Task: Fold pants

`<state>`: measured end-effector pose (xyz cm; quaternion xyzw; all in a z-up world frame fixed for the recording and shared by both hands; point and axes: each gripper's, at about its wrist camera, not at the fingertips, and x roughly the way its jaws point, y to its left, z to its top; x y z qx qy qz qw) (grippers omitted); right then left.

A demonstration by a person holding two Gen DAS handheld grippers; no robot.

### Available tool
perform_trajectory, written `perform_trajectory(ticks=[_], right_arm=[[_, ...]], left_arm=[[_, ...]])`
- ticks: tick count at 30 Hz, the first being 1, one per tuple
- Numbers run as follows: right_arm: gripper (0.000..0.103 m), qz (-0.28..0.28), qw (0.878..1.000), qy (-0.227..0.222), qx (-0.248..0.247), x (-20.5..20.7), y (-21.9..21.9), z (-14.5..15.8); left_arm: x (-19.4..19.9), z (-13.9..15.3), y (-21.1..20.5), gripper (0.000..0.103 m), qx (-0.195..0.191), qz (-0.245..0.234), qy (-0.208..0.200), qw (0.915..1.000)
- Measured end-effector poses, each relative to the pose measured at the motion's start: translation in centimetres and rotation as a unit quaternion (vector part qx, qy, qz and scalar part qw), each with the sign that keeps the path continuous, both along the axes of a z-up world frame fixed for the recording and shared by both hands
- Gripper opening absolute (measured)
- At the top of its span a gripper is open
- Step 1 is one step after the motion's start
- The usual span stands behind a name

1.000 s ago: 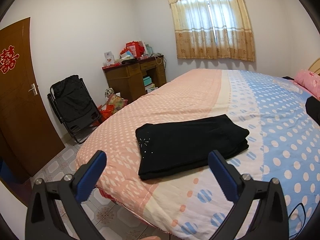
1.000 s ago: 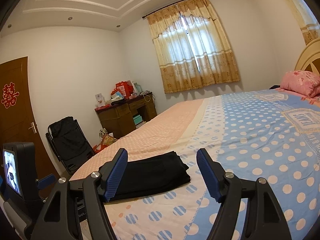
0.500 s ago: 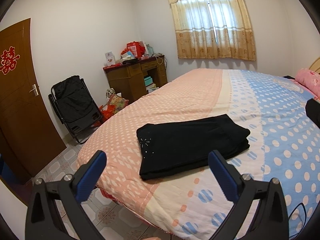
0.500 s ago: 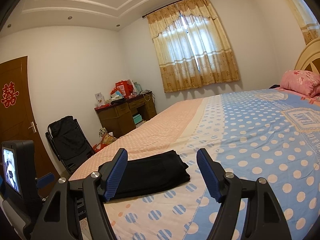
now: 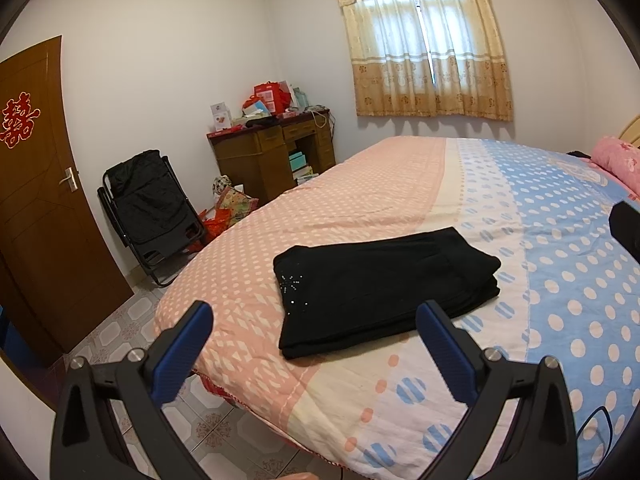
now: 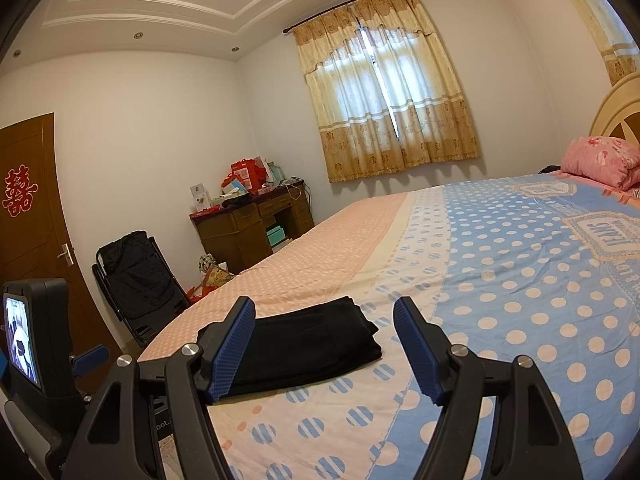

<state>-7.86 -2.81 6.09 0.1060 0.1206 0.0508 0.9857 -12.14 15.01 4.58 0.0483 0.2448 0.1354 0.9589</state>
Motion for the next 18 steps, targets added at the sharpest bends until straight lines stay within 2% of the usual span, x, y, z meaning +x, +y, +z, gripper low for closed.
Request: perform_trajectory(ticks=[18], right_arm=[[0.073,-0.003,1.0,-0.004,-0.001,-0.03,0.12,-0.1]], left_arm=[[-0.37,0.8,0.35,0.103,0.0,0.004,-0.018,0.9998]])
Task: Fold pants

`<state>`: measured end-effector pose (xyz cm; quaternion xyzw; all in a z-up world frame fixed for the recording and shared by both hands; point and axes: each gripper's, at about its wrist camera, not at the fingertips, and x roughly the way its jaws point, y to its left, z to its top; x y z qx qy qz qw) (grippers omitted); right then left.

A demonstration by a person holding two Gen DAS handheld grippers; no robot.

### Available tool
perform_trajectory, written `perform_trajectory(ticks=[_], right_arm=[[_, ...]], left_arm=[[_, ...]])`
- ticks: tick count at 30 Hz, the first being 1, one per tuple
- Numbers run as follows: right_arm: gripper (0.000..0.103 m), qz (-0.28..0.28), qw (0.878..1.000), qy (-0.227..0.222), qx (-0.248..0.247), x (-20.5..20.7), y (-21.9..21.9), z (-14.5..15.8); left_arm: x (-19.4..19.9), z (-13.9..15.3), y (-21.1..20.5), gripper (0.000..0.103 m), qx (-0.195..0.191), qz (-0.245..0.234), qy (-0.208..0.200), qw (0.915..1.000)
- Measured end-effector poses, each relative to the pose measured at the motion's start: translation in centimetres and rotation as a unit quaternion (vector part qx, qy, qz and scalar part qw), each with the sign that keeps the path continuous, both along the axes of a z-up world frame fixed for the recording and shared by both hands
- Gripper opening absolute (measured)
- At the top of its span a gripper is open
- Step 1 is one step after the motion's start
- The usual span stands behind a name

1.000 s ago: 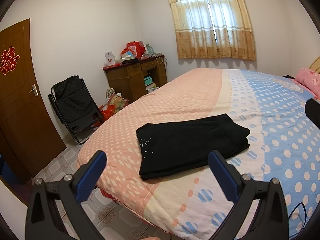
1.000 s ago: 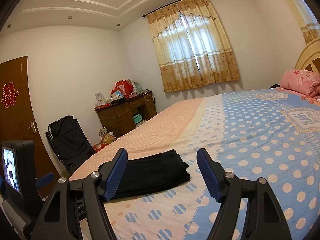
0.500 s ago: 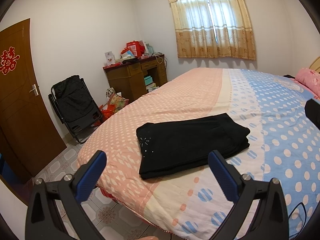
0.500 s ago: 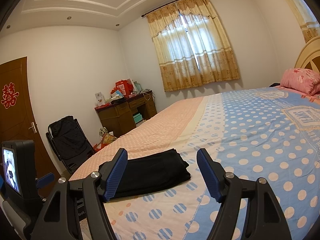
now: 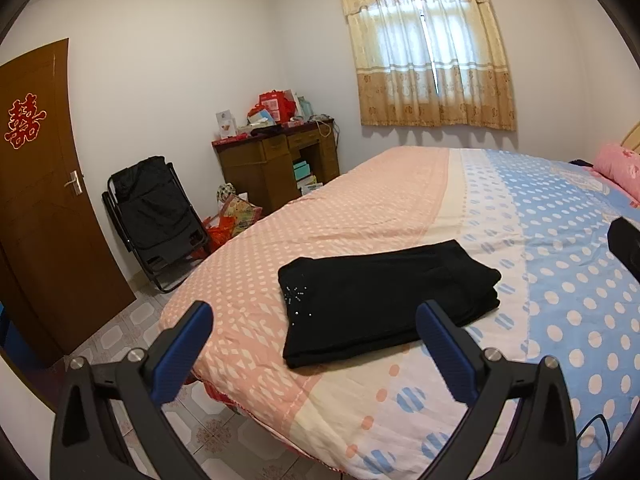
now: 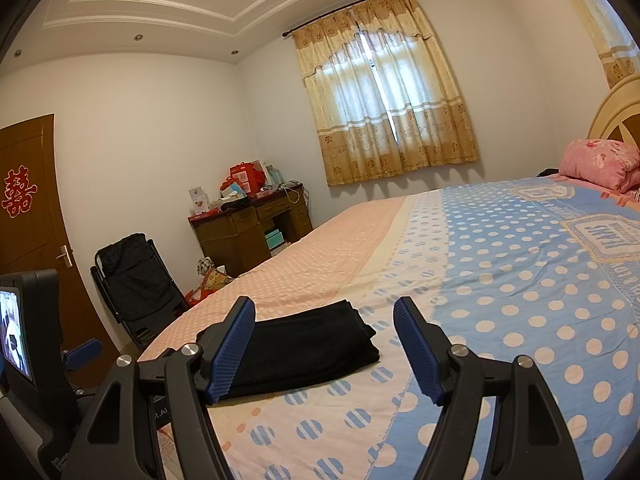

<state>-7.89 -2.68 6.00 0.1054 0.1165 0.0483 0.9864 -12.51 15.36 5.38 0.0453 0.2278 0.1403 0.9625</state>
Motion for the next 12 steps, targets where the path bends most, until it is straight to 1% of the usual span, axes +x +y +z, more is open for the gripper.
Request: perform_trajectory(ticks=[12], right_arm=[[0.073,-0.002,1.0,0.002,0.002,-0.02,0.07,0.14]], left_arm=[[0.26,-0.35,-0.04,0.103,-0.014,-0.016,0.008,0.9997]])
